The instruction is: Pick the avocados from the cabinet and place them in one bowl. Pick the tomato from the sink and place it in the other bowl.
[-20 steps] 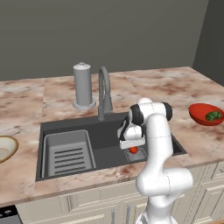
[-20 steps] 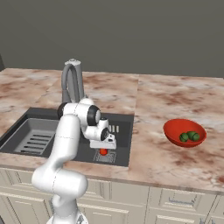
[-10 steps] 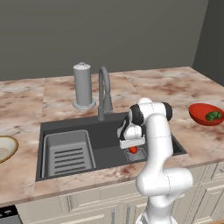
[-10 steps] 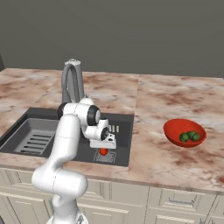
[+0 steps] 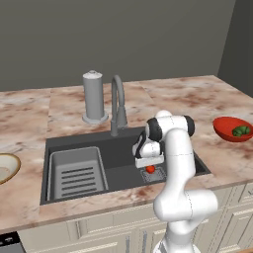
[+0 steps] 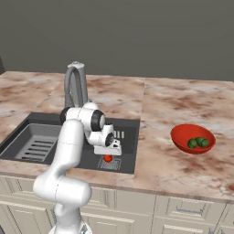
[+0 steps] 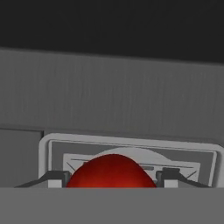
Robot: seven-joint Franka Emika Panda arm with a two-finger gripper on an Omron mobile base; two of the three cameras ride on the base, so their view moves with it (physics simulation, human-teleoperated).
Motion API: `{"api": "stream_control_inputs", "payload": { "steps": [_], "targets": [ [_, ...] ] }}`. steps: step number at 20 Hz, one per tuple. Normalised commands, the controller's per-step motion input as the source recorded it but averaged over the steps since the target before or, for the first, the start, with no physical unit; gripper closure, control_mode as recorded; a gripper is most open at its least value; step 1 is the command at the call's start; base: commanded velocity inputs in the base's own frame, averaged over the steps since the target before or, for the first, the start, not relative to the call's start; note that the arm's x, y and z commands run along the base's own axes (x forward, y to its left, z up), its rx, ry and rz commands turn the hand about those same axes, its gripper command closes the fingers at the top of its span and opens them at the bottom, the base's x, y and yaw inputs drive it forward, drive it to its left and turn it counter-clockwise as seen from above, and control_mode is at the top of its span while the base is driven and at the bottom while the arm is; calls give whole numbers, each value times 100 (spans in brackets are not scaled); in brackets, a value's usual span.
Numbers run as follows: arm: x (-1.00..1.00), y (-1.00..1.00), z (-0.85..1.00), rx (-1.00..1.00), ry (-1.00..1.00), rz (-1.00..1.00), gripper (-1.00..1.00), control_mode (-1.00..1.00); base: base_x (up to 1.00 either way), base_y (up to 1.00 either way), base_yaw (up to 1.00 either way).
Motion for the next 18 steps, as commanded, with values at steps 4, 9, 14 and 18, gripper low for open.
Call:
{"api": "stream_control_inputs", "payload": {
  "steps": [4, 9, 14, 18],
  "targets": [
    [1, 0, 0, 0, 0, 0, 100, -100, 0, 0, 0],
    [-16, 0, 17, 0, -5, 0, 100, -100, 0, 0, 0],
    [-20, 0, 58, 1, -1, 0, 100, -100, 0, 0, 0],
    [-26, -11, 59, 0, -1, 0, 100, -100, 0, 0, 0]
  ]
}}
